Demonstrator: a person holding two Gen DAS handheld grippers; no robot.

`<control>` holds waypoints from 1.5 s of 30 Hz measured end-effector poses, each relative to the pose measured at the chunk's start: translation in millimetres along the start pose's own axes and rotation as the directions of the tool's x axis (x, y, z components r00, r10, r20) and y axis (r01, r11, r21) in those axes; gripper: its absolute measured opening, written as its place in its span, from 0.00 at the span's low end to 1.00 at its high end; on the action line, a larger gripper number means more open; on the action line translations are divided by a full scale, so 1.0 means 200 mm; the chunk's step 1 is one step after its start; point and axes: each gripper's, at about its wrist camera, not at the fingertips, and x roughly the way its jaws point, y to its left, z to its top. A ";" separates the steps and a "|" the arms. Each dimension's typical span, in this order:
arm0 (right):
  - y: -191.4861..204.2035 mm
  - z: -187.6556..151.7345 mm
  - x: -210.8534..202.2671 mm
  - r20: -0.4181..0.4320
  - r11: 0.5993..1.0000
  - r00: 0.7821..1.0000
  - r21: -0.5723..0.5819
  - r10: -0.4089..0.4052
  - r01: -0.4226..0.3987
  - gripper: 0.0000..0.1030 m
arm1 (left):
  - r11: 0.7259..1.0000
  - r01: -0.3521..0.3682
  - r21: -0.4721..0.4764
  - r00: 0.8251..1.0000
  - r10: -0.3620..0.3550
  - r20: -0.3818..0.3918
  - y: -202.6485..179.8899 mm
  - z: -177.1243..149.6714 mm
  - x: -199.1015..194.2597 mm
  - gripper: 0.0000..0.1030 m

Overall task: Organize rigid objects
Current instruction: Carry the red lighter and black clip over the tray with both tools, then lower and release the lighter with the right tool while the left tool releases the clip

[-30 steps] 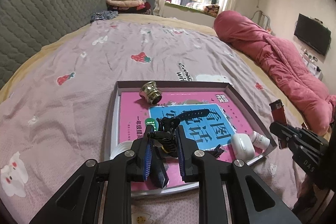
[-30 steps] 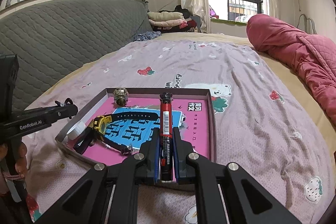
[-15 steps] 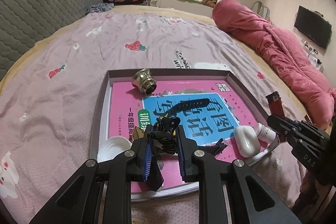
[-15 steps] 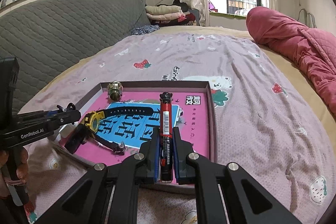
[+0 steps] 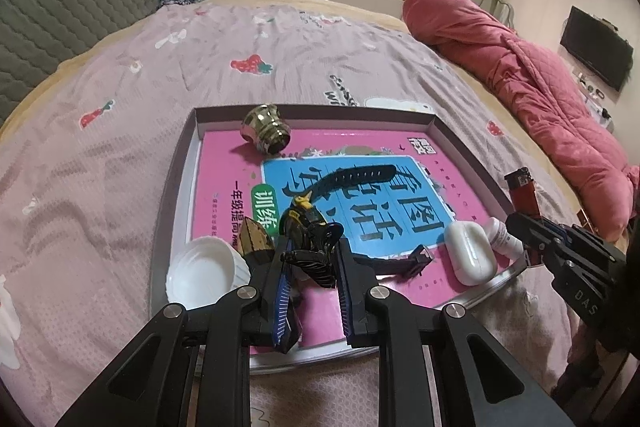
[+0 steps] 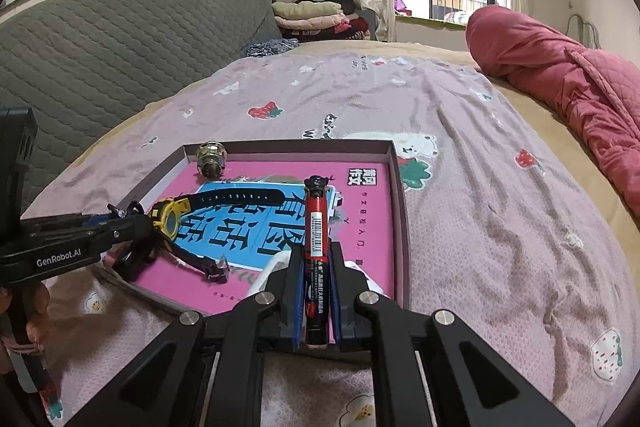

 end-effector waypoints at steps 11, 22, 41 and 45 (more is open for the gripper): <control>0.02 -0.01 0.01 -0.009 1.000 1.000 -0.015 0.003 -0.003 0.10 | 1.000 0.004 0.007 1.000 -0.004 -0.028 -0.01 -0.01 0.04 0.21; 0.04 -0.03 0.04 -0.048 0.999 0.999 -0.031 -0.011 0.009 0.10 | 1.000 0.018 0.013 0.999 -0.018 -0.036 -0.03 -0.02 0.04 0.21; 0.03 -0.06 0.07 -0.073 0.999 0.997 -0.040 -0.026 0.023 0.11 | 0.999 0.023 0.030 0.996 -0.020 -0.088 -0.05 -0.04 0.09 0.21; 0.03 -0.05 0.07 -0.075 0.999 0.997 -0.033 -0.028 0.026 0.11 | 0.999 0.024 0.032 0.996 -0.021 -0.090 -0.06 -0.04 0.10 0.21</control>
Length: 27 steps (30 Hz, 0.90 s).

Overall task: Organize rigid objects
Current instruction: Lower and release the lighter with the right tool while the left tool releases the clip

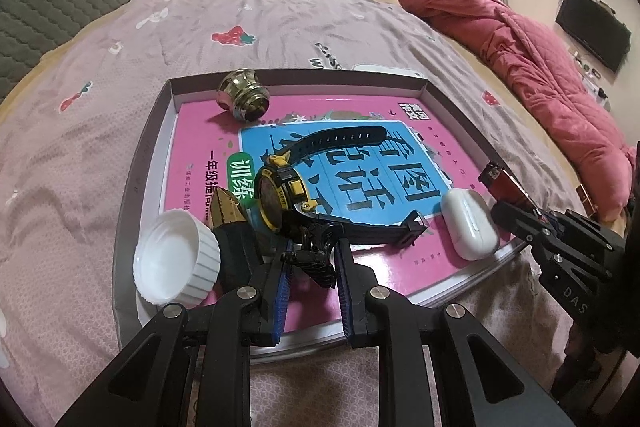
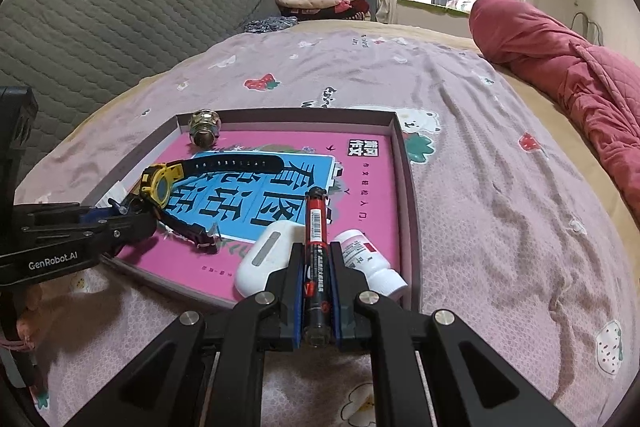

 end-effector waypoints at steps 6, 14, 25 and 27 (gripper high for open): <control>-0.02 0.00 0.00 0.001 1.000 1.000 0.018 0.017 -0.017 0.11 | 1.000 0.005 0.007 1.000 -0.005 -0.003 0.00 0.00 0.01 0.21; -0.02 0.00 0.00 0.002 0.999 1.000 0.033 0.017 -0.017 0.11 | 1.000 0.015 0.000 1.000 -0.015 -0.003 0.00 0.00 0.01 0.21; -0.02 0.00 0.00 0.017 1.000 1.000 0.021 0.000 0.000 0.35 | 1.000 0.007 -0.006 1.000 -0.007 -0.012 0.01 0.00 0.02 0.23; -0.02 0.01 -0.01 0.028 1.000 1.000 0.021 -0.003 0.002 0.35 | 1.000 0.008 -0.009 1.000 -0.008 -0.008 0.01 0.00 0.02 0.25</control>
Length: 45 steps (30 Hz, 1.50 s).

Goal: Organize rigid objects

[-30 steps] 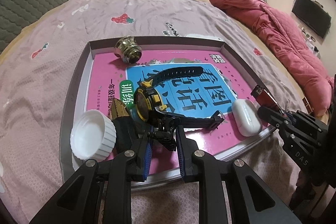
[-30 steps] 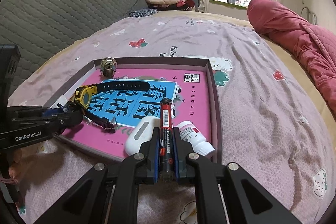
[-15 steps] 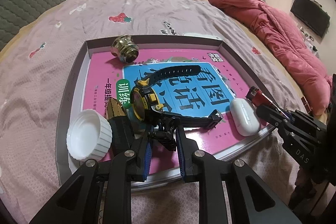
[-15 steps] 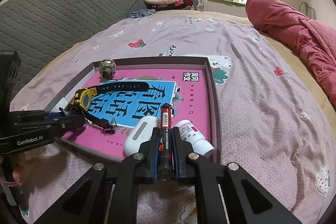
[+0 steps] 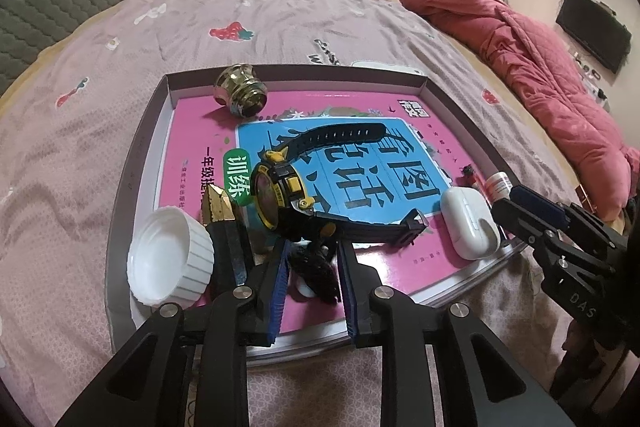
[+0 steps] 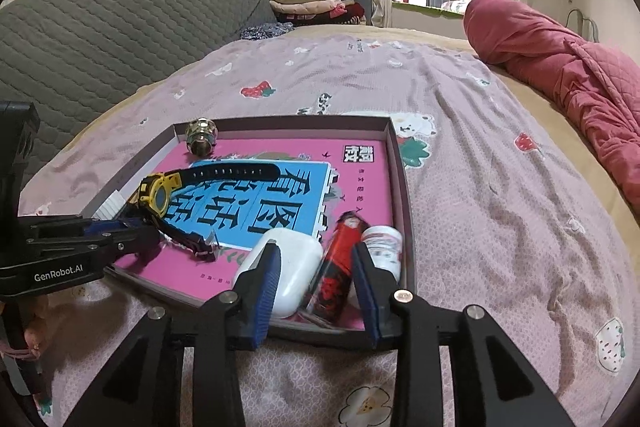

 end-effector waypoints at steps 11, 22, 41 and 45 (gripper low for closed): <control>-0.01 0.02 -0.05 0.044 1.000 0.999 0.002 -0.004 0.004 0.36 | 1.000 0.015 -0.024 0.999 -0.014 0.030 0.02 0.01 -0.04 0.38; 0.00 0.03 -0.06 0.064 1.000 0.998 0.001 -0.001 0.001 0.45 | 0.999 -0.001 -0.042 0.997 0.005 0.082 0.05 0.03 -0.11 0.49; 0.08 -0.01 -0.16 0.082 1.000 0.997 -0.019 -0.014 0.015 0.53 | 0.998 -0.063 -0.013 0.994 0.064 0.088 0.01 -0.08 -0.22 0.66; 0.09 -0.03 -0.19 0.082 0.999 0.996 -0.021 -0.026 0.027 0.53 | 0.998 -0.069 -0.002 0.994 0.069 0.086 -0.01 -0.11 -0.24 0.66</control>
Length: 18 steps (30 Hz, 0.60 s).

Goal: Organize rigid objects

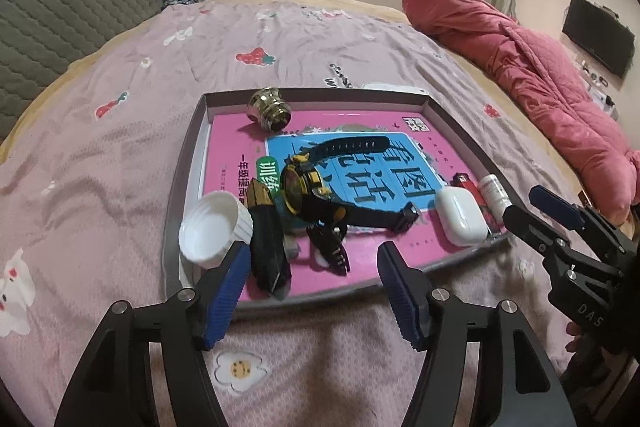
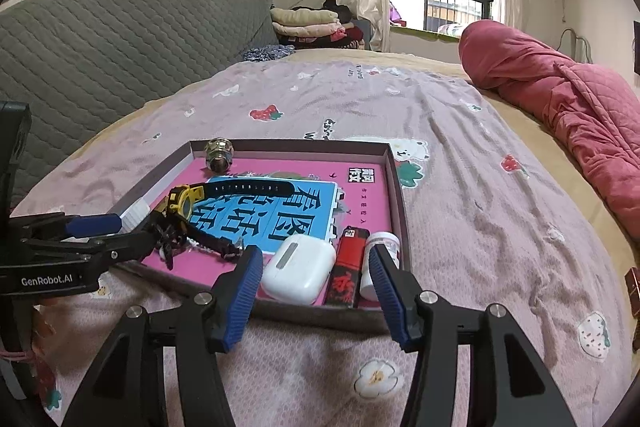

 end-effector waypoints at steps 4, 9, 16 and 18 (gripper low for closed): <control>0.01 -0.02 -0.03 -0.001 1.000 1.000 0.008 -0.008 0.008 0.53 | 1.000 0.000 0.000 1.000 0.000 0.006 -0.01 -0.02 -0.03 0.66; 0.03 -0.04 -0.06 -0.006 1.000 1.000 0.004 -0.019 0.019 0.54 | 1.000 0.005 -0.030 1.000 -0.005 0.001 -0.01 -0.05 -0.06 0.74; 0.05 -0.06 -0.10 -0.006 0.999 0.999 0.008 -0.040 0.040 0.54 | 0.998 -0.029 -0.047 1.000 0.029 0.003 -0.01 -0.10 -0.11 0.75; 0.05 -0.07 -0.12 -0.011 0.999 0.999 0.018 -0.043 0.043 0.54 | 0.997 -0.056 -0.057 0.998 0.056 -0.001 0.00 -0.10 -0.12 0.75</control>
